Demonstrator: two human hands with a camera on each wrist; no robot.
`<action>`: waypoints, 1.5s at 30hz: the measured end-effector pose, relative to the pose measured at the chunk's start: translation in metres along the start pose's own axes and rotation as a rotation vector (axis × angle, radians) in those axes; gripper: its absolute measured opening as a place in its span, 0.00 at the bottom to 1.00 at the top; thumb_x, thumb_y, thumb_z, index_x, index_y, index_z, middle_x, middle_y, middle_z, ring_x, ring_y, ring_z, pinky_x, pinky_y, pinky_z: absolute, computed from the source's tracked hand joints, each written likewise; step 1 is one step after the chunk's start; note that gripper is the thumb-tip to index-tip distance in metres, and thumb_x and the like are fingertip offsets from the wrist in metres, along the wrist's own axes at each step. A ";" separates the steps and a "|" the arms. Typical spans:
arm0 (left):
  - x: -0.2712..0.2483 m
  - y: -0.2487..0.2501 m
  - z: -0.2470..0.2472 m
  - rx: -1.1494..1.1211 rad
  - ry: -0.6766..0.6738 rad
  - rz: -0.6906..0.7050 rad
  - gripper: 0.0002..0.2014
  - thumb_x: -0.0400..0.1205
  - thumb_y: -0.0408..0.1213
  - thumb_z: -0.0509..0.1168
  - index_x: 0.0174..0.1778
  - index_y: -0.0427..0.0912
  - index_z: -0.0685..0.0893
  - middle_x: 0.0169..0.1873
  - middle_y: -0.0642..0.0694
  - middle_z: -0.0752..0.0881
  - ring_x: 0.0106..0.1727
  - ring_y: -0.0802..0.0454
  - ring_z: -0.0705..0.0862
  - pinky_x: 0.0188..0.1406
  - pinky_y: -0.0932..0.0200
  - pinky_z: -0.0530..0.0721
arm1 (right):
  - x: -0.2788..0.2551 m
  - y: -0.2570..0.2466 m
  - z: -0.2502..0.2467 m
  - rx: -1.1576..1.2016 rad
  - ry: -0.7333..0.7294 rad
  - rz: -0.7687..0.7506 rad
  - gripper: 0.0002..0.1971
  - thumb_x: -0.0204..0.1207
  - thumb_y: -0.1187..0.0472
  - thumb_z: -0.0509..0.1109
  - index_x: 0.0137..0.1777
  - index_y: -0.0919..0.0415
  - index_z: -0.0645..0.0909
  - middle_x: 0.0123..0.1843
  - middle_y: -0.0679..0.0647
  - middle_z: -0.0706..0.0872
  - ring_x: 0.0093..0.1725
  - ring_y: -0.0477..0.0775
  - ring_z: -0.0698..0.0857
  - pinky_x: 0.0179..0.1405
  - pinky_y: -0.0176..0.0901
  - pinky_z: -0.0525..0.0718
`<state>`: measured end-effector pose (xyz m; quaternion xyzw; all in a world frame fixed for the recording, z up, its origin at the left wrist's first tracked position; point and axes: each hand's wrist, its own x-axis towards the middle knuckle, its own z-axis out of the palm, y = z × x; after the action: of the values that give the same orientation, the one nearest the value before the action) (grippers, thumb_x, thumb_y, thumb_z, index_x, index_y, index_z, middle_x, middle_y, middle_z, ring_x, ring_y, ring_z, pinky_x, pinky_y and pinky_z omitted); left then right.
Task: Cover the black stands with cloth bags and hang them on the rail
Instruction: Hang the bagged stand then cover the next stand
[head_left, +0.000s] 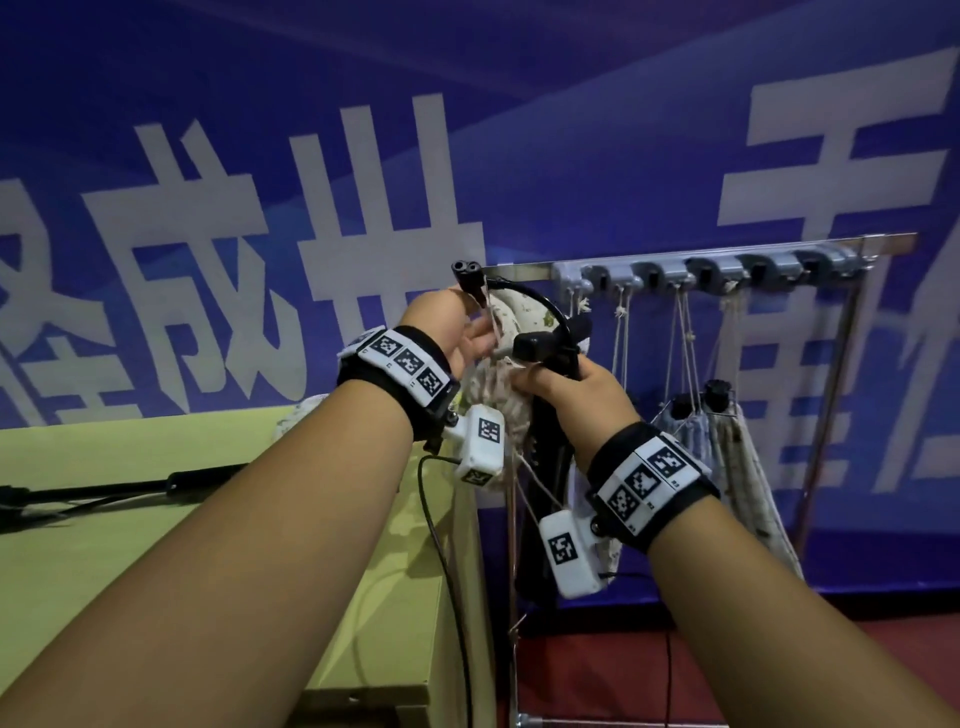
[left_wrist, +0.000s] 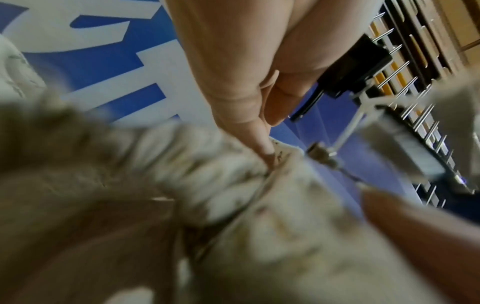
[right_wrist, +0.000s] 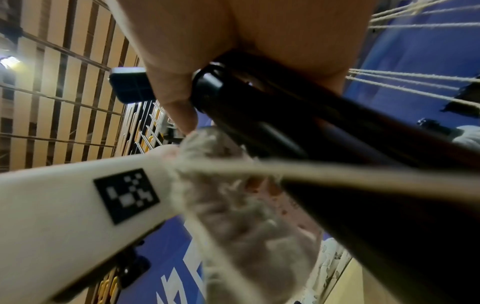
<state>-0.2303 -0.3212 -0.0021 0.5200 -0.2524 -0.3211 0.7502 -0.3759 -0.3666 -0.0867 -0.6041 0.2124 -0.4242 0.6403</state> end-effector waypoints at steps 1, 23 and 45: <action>-0.002 -0.005 0.000 0.023 -0.018 -0.034 0.16 0.90 0.26 0.52 0.66 0.37 0.83 0.42 0.40 0.85 0.27 0.49 0.89 0.24 0.58 0.89 | -0.002 0.000 -0.001 0.026 -0.004 0.005 0.07 0.76 0.63 0.84 0.53 0.56 0.94 0.48 0.61 0.96 0.48 0.65 0.93 0.50 0.59 0.95; -0.053 -0.039 -0.029 0.562 -0.409 -0.224 0.33 0.67 0.18 0.55 0.69 0.32 0.87 0.60 0.39 0.90 0.62 0.42 0.85 0.53 0.56 0.85 | -0.018 0.021 -0.017 0.069 0.232 0.086 0.08 0.74 0.64 0.83 0.51 0.59 0.90 0.45 0.62 0.96 0.44 0.61 0.94 0.55 0.63 0.94; -0.013 -0.098 -0.010 1.349 -0.066 -0.020 0.13 0.86 0.45 0.64 0.46 0.39 0.83 0.38 0.44 0.83 0.35 0.47 0.79 0.29 0.56 0.72 | -0.025 0.057 -0.053 -0.137 0.300 0.145 0.08 0.69 0.55 0.83 0.47 0.51 0.89 0.36 0.50 0.92 0.38 0.58 0.90 0.49 0.60 0.93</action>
<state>-0.2528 -0.3301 -0.0981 0.8667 -0.4155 -0.1156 0.2504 -0.4150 -0.3838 -0.1566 -0.5594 0.3768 -0.4469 0.5876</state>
